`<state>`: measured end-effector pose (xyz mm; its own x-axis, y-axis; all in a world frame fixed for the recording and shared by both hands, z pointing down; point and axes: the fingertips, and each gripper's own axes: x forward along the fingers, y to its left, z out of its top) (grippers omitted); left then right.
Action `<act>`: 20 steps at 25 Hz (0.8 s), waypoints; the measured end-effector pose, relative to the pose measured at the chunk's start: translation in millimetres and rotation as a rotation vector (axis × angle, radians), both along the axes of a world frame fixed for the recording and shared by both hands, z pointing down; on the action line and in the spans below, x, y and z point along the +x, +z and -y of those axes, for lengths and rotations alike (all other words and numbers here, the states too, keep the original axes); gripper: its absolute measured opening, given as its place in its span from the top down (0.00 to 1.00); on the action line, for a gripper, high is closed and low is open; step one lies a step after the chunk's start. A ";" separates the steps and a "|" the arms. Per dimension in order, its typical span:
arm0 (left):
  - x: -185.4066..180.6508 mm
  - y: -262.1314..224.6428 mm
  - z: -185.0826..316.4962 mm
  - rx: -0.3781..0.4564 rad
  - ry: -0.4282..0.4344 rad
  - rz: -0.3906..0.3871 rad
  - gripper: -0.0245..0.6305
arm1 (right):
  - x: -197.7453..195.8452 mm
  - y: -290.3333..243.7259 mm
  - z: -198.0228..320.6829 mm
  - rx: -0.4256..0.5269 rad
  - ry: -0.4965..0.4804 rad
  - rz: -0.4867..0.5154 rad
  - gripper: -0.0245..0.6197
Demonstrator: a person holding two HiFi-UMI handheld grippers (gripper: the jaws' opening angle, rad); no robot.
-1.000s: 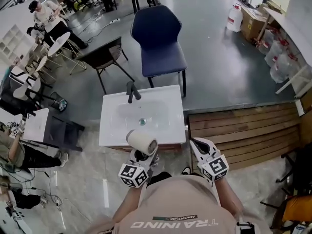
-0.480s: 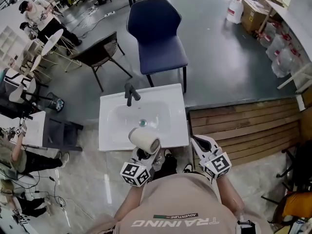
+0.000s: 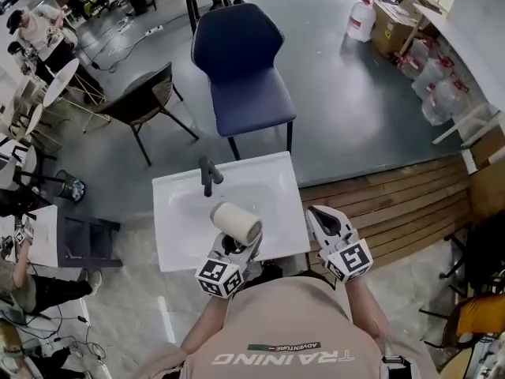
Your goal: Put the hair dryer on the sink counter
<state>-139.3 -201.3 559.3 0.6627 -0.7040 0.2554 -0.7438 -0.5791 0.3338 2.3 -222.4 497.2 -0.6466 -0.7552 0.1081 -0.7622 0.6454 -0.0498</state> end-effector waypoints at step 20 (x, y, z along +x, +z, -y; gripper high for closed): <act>76.7 68.3 71.2 -0.342 0.017 -0.051 0.64 | 43.7 23.2 36.4 -0.072 0.015 -0.025 0.95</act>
<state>-62.6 -272.4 627.6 0.6918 -0.5719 0.4409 -0.7123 -0.4400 0.5469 46.0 -258.8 520.4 -0.6315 -0.7547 0.1779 -0.7735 0.6291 -0.0767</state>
